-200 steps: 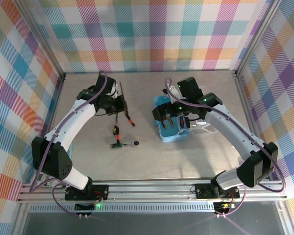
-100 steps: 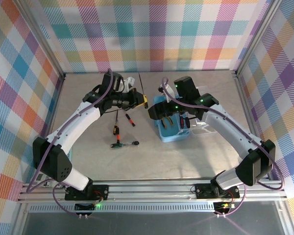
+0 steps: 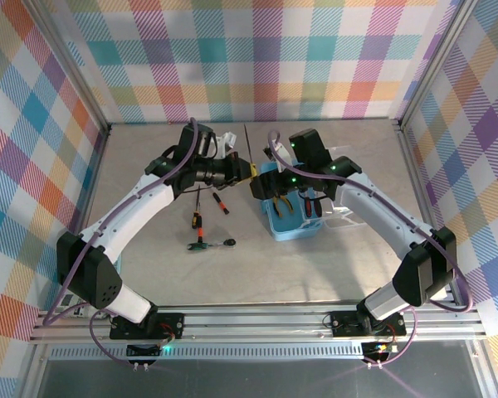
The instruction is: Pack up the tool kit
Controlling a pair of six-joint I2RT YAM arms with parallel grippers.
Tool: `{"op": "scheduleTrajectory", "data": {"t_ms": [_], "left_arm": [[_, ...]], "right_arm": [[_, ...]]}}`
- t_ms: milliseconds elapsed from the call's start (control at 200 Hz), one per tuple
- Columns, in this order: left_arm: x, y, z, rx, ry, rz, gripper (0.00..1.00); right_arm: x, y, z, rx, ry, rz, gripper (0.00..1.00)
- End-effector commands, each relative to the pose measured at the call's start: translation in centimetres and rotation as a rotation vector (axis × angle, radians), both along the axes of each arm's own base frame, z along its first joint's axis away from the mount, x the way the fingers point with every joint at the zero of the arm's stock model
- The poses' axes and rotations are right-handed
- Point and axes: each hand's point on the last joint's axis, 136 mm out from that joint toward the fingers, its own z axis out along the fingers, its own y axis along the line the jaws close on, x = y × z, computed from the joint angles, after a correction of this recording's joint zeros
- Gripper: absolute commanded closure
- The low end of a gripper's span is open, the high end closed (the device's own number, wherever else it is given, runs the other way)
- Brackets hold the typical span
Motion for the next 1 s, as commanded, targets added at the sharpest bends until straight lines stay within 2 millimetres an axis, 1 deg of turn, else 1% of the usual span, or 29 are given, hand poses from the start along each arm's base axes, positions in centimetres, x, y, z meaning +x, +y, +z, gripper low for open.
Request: {"op": "scheduleTrajectory", "data": {"t_ms": [0,105,190,250,300,430,485,545,620,685,755,810,830,915,950,995], "left_arm": [[-1.3,-0.6,0.1,-0.007,-0.003,-0.046,1.00],[-1.6,-0.8,-0.3,0.003,0.003,-0.056,1.00],[-1.8,-0.9,-0.4,0.004,0.002,-0.064,1.00],[-1.9,-1.0,-0.3,0.003,0.000,-0.069,1.00],[-2.0,-1.1,-0.2,0.001,-0.003,-0.074,1.00],[-2.2,-1.4,0.1,-0.005,-0.007,-0.088,1.00],[-2.2,-1.4,0.1,-0.004,-0.008,-0.089,1.00],[-2.3,-1.4,0.1,-0.004,-0.009,-0.091,1.00],[-2.3,-1.5,0.0,-0.003,-0.008,-0.091,1.00],[-2.3,-1.4,-0.1,0.000,-0.008,-0.089,1.00],[-2.2,-1.4,-0.3,0.005,-0.007,-0.086,1.00],[-2.0,-1.3,-0.4,0.012,-0.014,-0.083,1.00],[-1.9,-1.3,-0.6,0.020,-0.013,-0.080,1.00],[-1.4,-0.5,-1.1,0.061,-0.017,-0.062,0.86],[-1.1,0.0,-1.2,0.075,-0.019,-0.052,0.77],[-0.5,0.9,-1.3,0.094,-0.022,-0.029,0.68]], "right_arm": [[0.6,0.9,2.0,0.039,-0.046,0.006,0.31],[0.7,0.8,2.0,0.033,-0.048,0.000,0.39],[0.7,0.8,1.8,0.031,-0.043,-0.002,0.50],[0.7,0.8,1.8,0.031,-0.040,-0.003,0.53],[0.7,0.8,1.8,0.031,-0.040,-0.002,0.59],[0.6,0.8,1.7,0.032,-0.036,-0.002,0.65],[0.6,0.8,1.8,0.034,-0.039,-0.003,0.72],[0.6,0.7,1.9,0.032,-0.038,-0.004,0.76],[0.5,0.6,1.8,0.030,-0.038,-0.006,0.84],[0.5,0.6,1.9,0.026,-0.037,-0.011,0.88],[0.7,0.1,1.9,0.016,-0.045,-0.040,0.94],[1.0,-0.5,1.9,-0.002,-0.051,-0.079,1.00],[1.1,-0.7,1.9,-0.007,-0.054,-0.092,1.00],[1.2,-1.8,1.8,-0.033,-0.053,-0.137,1.00],[1.3,-2.3,1.8,-0.042,-0.050,-0.154,1.00],[1.3,-3.2,1.6,-0.057,-0.042,-0.180,1.00]]}}
